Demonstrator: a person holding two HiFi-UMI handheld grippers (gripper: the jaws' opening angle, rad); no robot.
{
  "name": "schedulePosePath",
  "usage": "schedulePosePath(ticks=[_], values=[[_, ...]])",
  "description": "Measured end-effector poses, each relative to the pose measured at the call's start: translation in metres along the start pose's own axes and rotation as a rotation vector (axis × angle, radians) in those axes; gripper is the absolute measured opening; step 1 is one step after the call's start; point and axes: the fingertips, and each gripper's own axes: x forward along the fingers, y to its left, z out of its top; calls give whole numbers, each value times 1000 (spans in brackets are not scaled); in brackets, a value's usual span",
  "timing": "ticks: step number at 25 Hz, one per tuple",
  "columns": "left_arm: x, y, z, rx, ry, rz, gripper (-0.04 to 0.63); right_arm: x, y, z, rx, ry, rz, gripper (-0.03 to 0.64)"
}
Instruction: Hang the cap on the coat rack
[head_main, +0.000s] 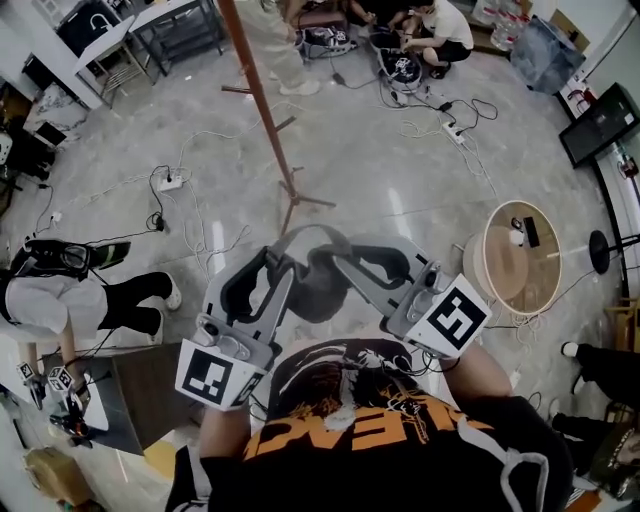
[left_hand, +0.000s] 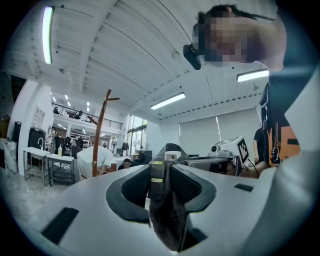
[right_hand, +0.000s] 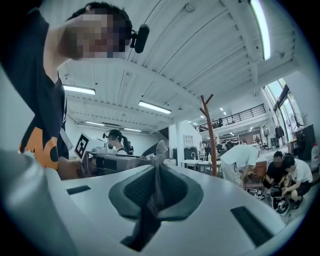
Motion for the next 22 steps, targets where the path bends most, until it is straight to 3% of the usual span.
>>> schedulePosePath(ticks=[4,12,22], values=[[13,-12,-6,19,14,39,144,-17,-11,-4,10,2,20,34],[25,18,-1,34,12,86,144,12,-32,-1,15,-16,56,34],[52,114,-4,61,-30,-2,145,94,-76,-13,-24,24,-34,34]])
